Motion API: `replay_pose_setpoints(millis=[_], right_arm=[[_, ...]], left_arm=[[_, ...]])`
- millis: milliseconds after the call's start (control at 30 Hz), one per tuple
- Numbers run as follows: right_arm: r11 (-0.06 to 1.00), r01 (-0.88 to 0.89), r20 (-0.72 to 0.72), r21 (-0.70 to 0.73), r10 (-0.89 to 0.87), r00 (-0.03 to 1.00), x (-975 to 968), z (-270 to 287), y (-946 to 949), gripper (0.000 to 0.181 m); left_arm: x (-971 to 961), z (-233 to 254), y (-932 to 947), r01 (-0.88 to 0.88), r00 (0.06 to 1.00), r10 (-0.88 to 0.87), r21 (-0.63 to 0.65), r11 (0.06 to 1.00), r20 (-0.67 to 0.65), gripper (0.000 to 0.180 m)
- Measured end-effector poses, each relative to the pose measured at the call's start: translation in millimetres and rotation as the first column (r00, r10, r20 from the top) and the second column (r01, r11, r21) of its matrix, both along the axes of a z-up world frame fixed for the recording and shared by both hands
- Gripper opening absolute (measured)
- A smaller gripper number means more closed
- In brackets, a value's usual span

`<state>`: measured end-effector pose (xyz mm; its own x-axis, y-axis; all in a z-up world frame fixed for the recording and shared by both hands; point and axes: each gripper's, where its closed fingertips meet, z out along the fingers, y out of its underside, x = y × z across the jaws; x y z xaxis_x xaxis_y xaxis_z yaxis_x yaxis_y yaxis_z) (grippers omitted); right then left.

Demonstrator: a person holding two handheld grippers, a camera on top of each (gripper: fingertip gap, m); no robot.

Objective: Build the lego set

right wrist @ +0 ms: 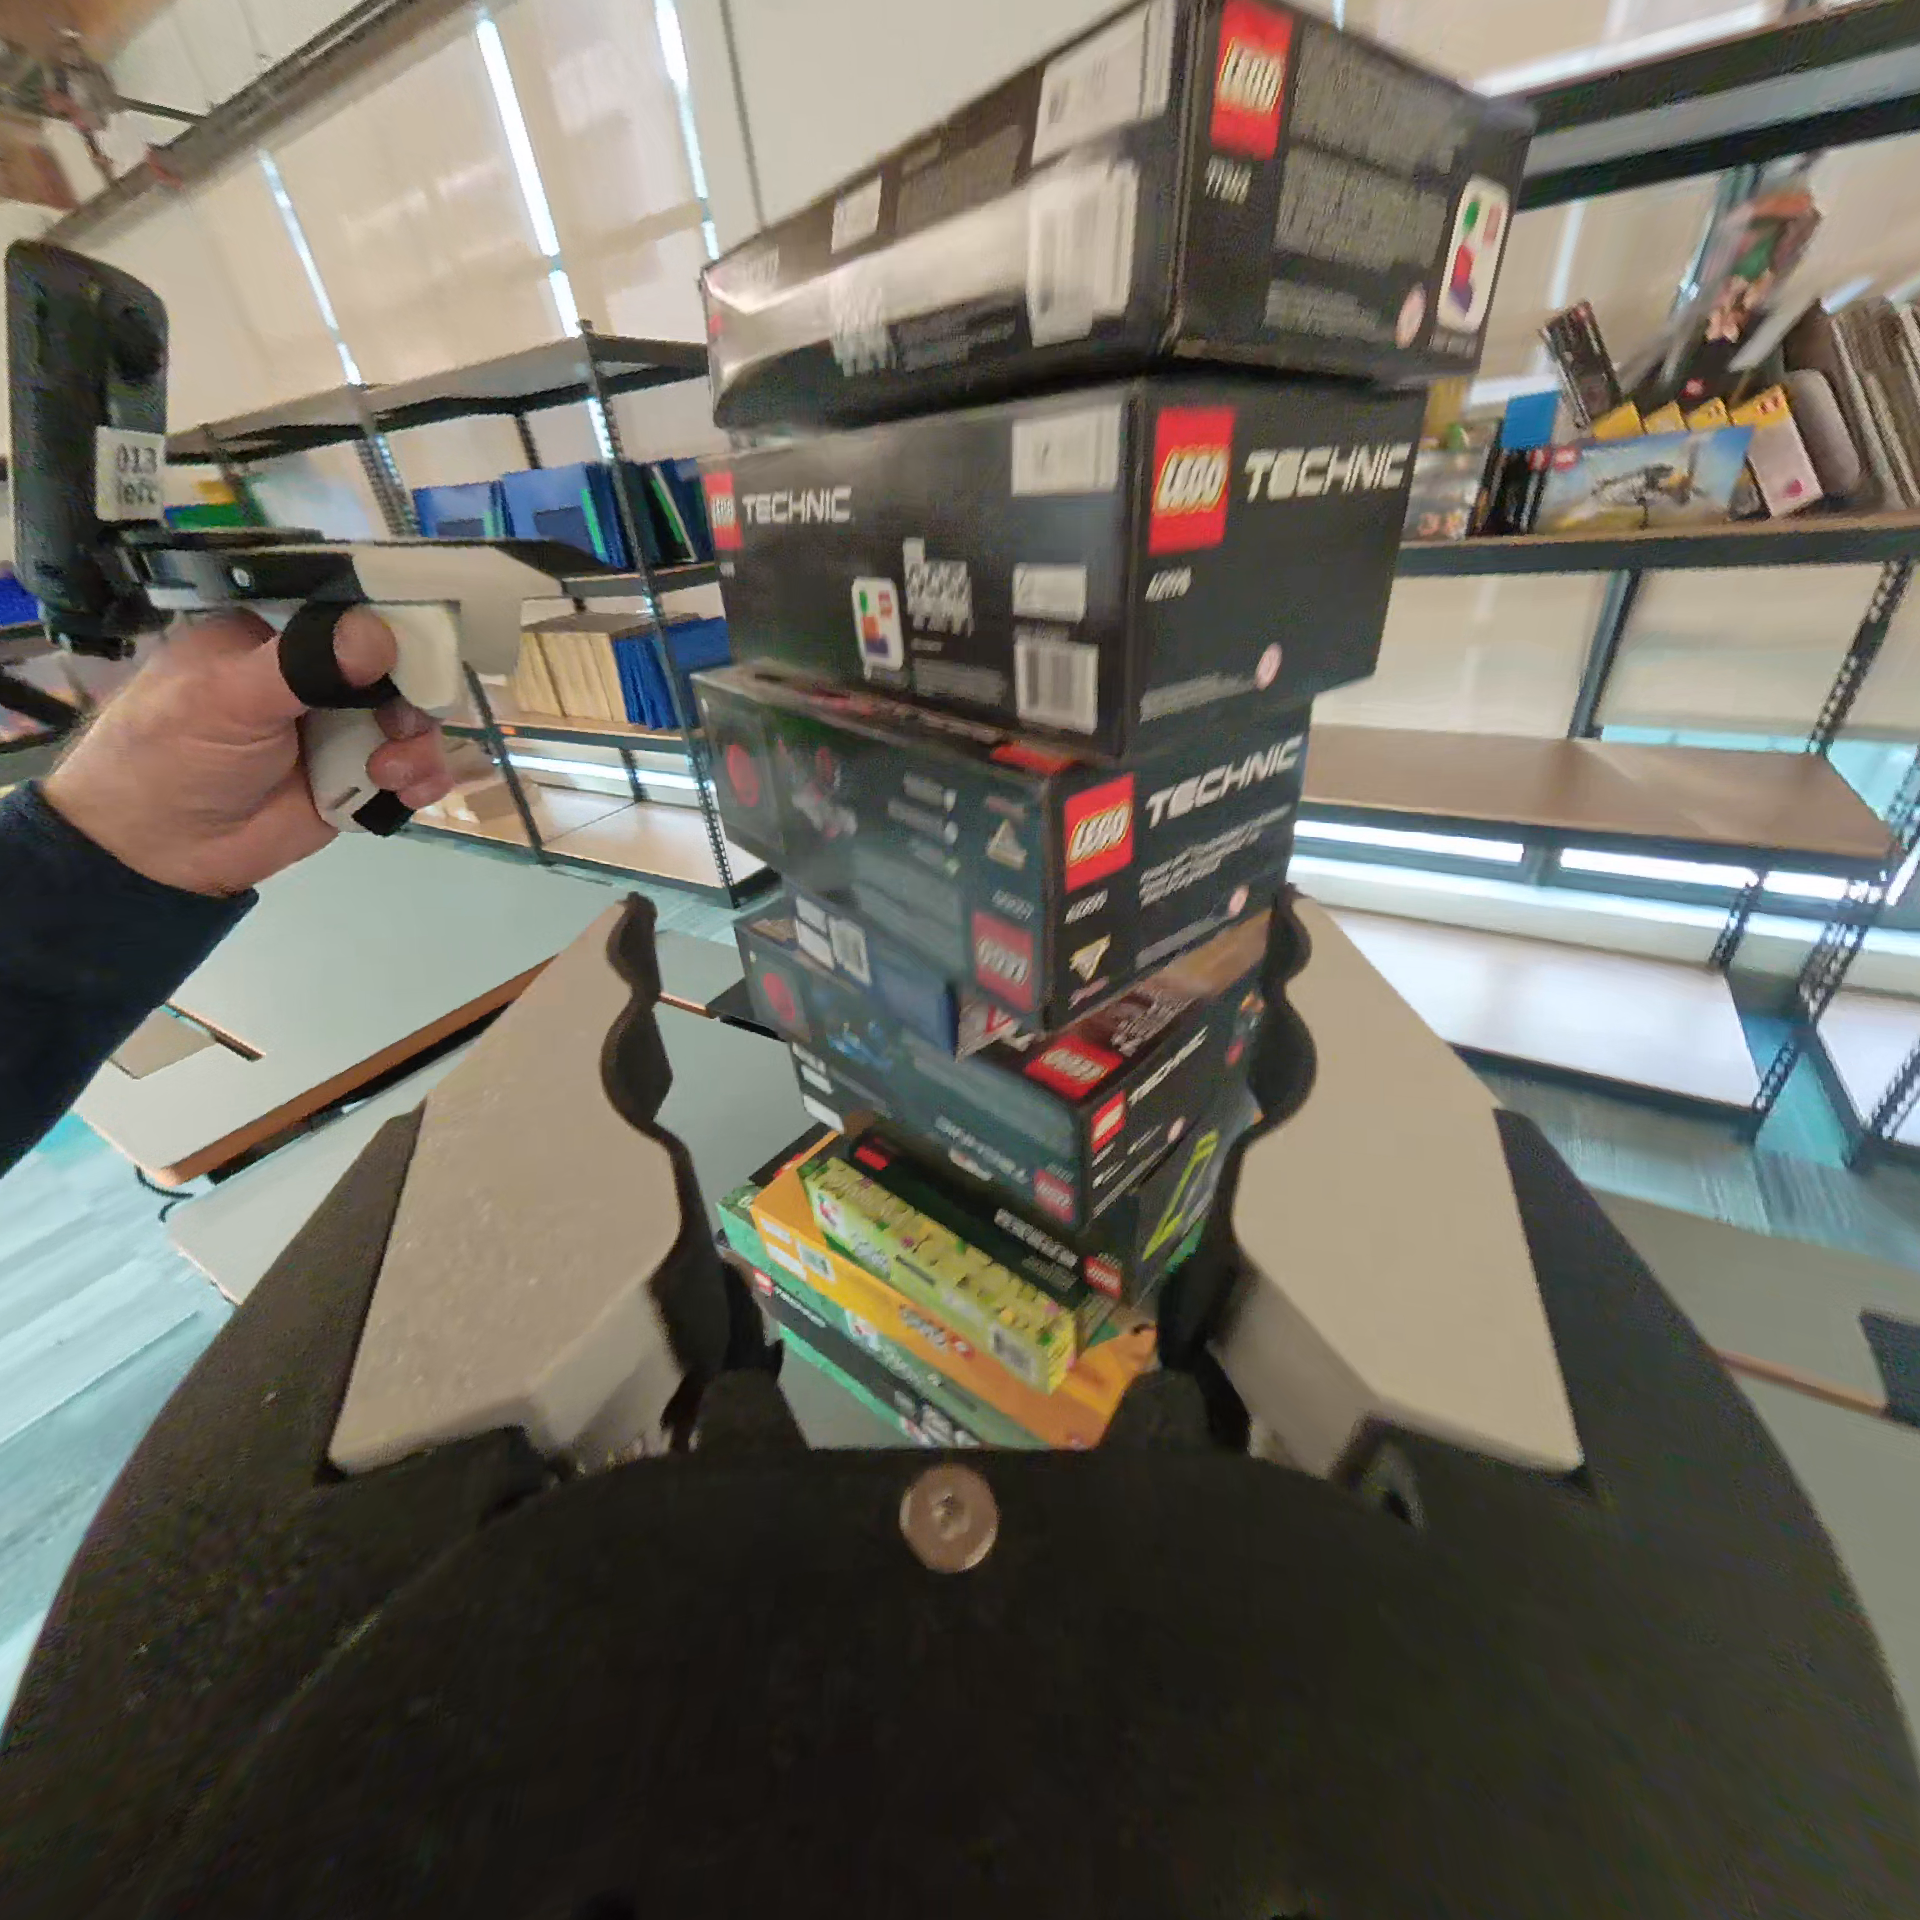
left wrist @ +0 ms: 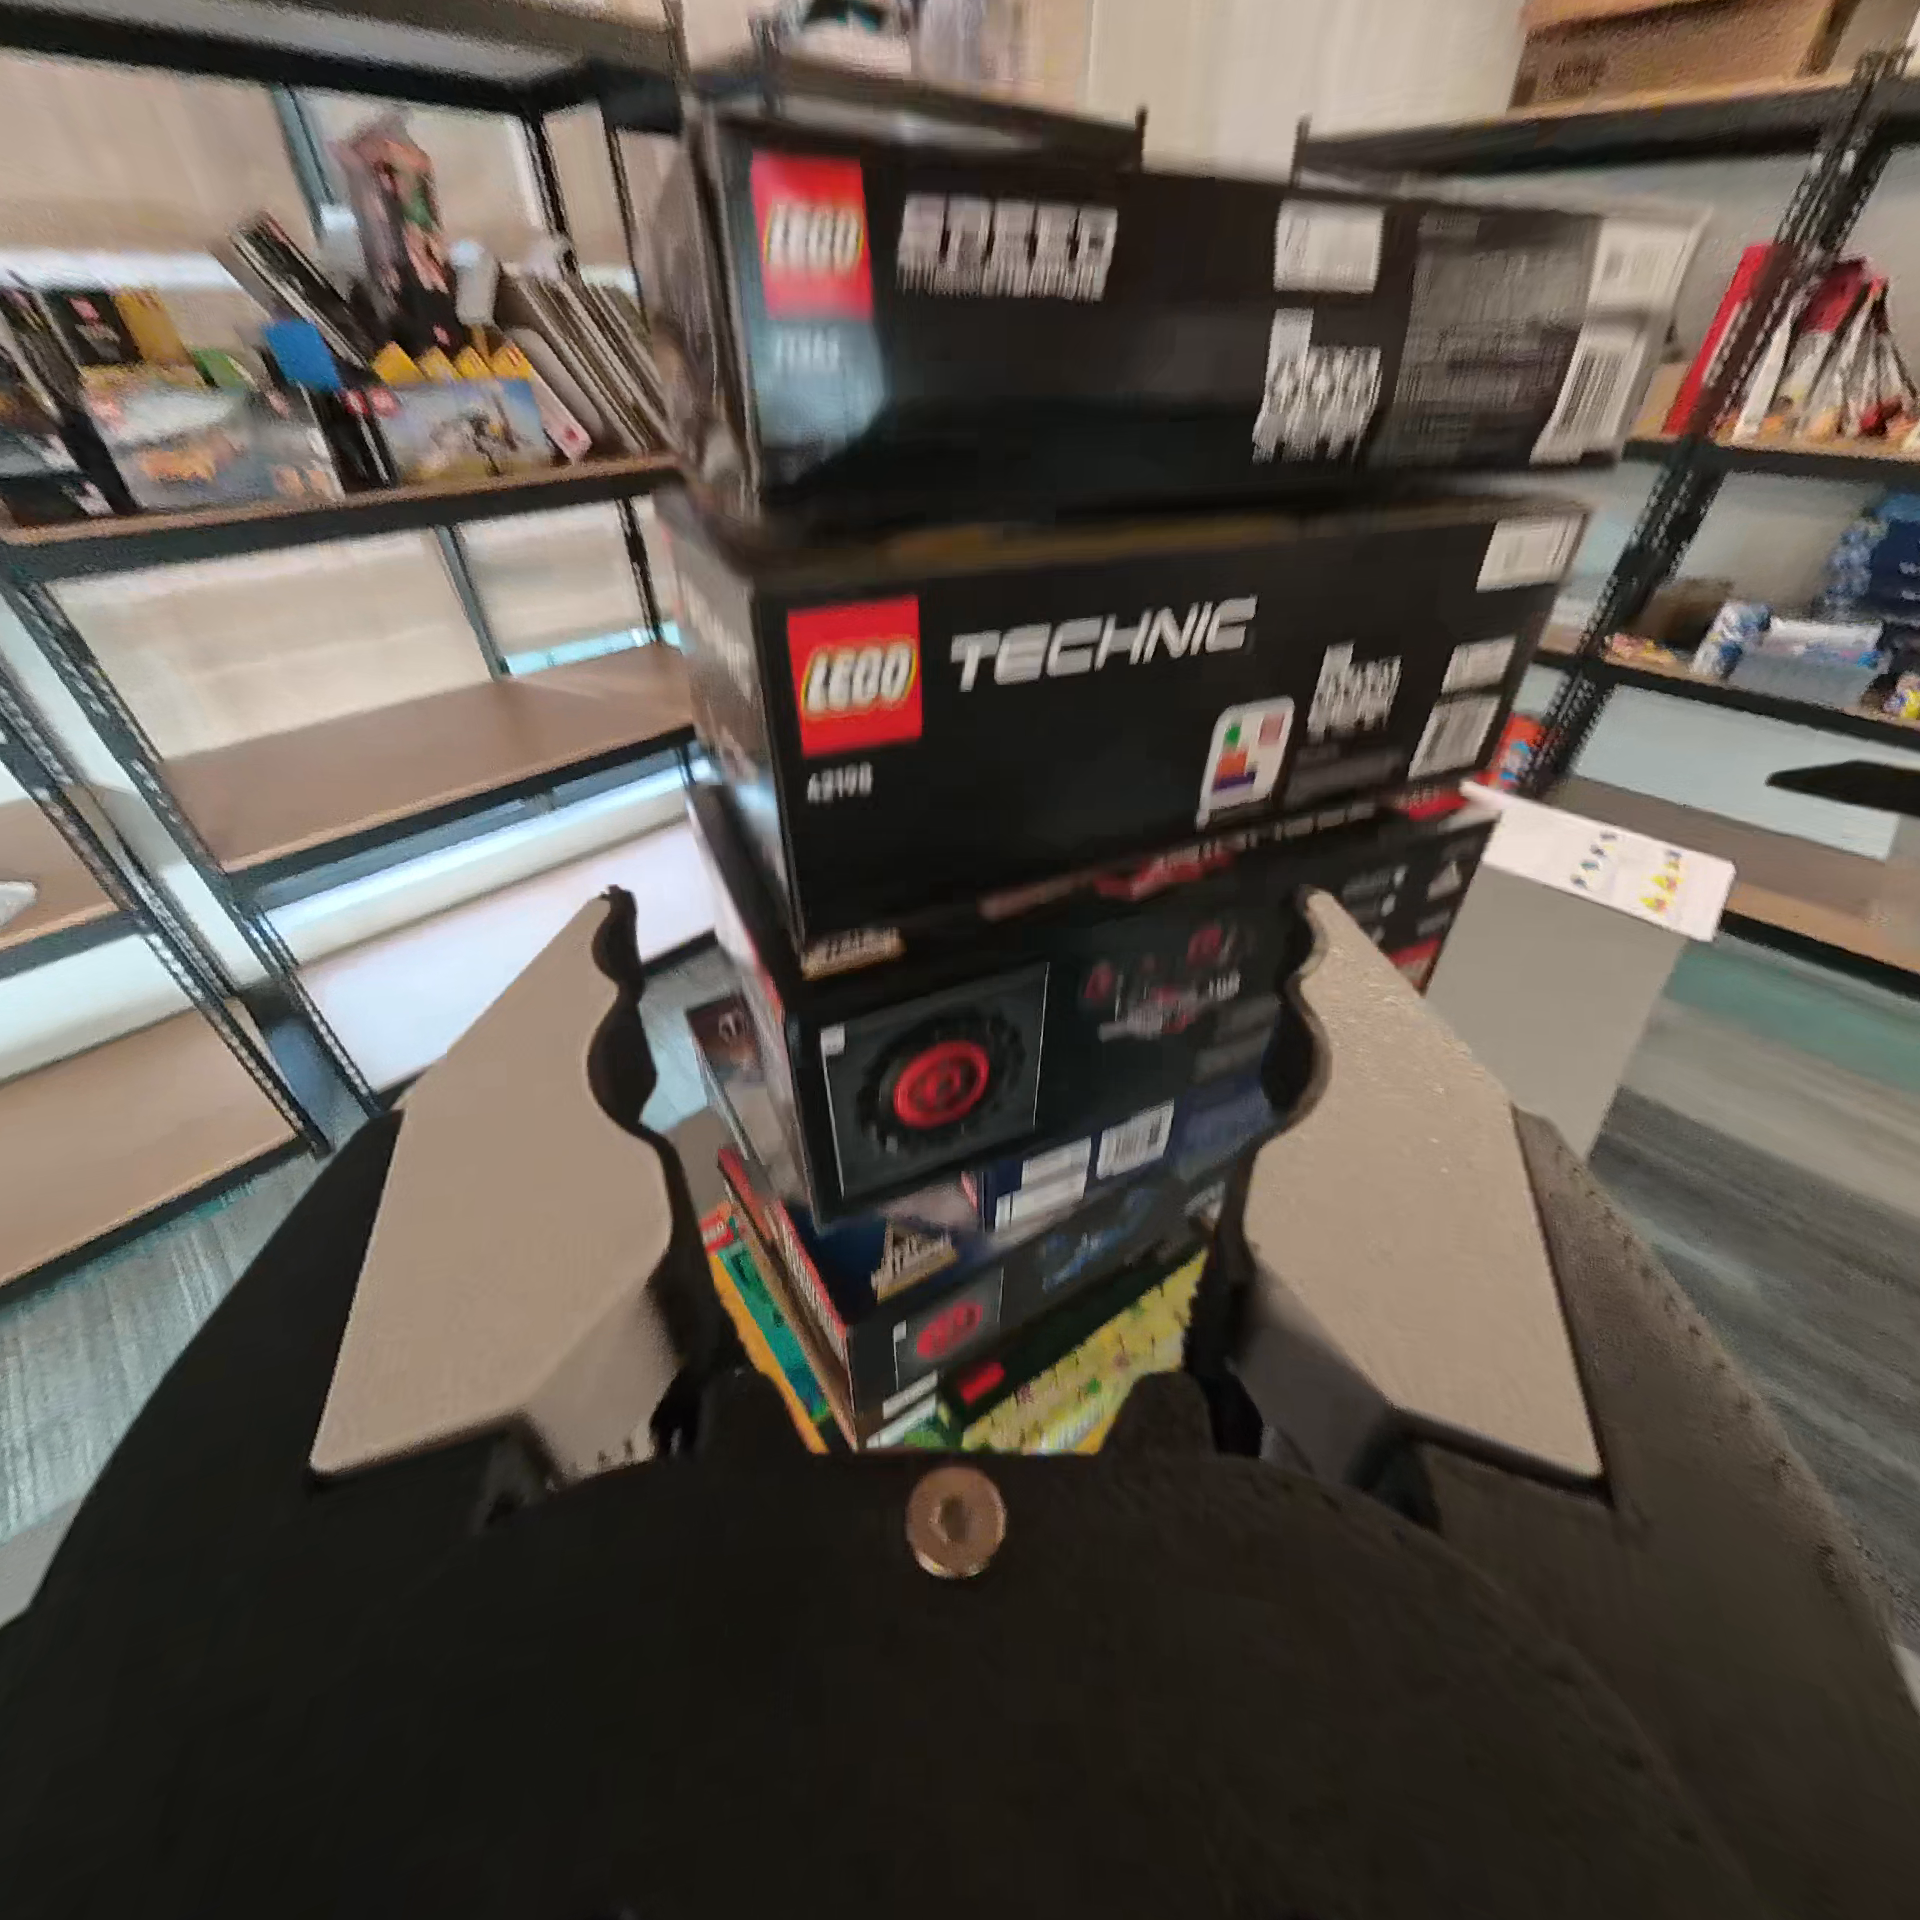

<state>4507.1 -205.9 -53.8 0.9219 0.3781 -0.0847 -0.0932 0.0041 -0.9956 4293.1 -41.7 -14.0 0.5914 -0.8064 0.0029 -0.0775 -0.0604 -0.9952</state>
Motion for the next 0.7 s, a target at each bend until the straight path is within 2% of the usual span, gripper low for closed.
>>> replay_pose_setpoints(millis=[167,300,400,533,600,700], right_arm=[[0.995,-0.077,0.005,0.057,0.077,0.997,24,46,35,0.134],[0.983,-0.154,-0.138,0.096,0.166,0.976,34,83,65,0.147],[0.986,-0.142,-0.091,0.083,0.149,0.985,40,90,96,0.154],[0.971,-0.232,-0.125,0.060,0.238,0.963,33,97,130,0.155],[0.959,-0.278,-0.125,0.047,0.282,0.951,27,100,144,0.155],[0.940,-0.340,-0.108,0.020,0.341,0.934,16,100,159,0.156]], left_arm=[[29,44,15,-0.023,0.999,0.023,0.011,1.000,0.042,0.122],[44,64,31,0.026,0.995,-0.021,-0.044,0.999,0.101,0.131],[48,77,41,0.111,0.979,-0.095,-0.084,0.990,0.179,0.132],[55,82,51,0.225,0.955,-0.196,-0.119,0.967,0.221,0.123],[63,79,50,0.297,0.941,-0.267,-0.133,0.945,0.208,0.113],[70,75,58,0.313,0.943,-0.292,-0.130,0.941,0.158,0.108]])
